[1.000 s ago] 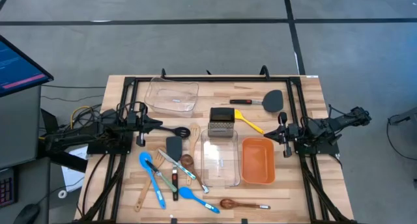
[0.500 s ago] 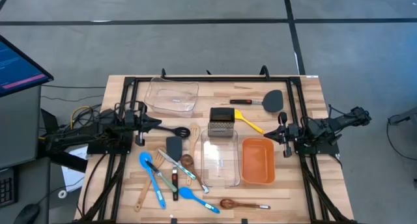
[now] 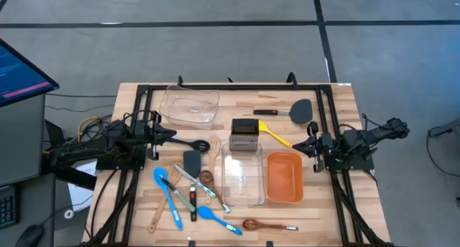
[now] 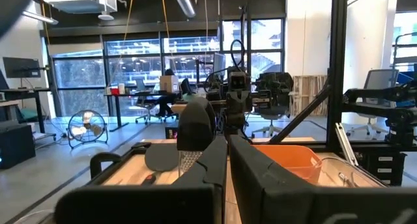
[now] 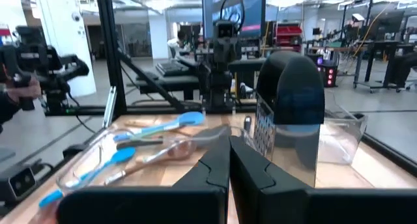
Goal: Pick & Place Kitchen Items
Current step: Put the top black spatula into the bottom transparent bin
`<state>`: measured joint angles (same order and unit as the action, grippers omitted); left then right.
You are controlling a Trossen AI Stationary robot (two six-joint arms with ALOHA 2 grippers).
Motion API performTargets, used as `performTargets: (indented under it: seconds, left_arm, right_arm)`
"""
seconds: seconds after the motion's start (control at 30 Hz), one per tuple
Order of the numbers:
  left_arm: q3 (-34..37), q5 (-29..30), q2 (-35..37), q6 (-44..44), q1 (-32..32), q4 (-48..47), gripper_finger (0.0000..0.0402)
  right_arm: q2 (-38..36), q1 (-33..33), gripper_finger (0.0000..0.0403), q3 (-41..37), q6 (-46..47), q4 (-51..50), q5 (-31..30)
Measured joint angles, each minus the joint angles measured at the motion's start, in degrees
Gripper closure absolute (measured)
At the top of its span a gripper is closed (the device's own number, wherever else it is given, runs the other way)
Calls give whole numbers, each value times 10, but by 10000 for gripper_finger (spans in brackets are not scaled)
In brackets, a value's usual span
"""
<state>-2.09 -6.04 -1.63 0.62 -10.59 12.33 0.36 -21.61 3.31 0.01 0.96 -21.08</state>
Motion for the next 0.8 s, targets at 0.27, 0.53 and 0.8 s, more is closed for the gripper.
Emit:
performTargets:
  seconds: [0.27,0.53,0.8]
  left_arm:
    - [0,0,0,0,0,42,394]
    - [0,13,0,9,0,63,394]
    - [0,30,-4,10,0,63,394]
  right_arm:
    - [0,0,403,1,-5,44,0]
    - [0,0,403,2,-16,53,-58]
    - [0,0,403,2,-21,56,-105]
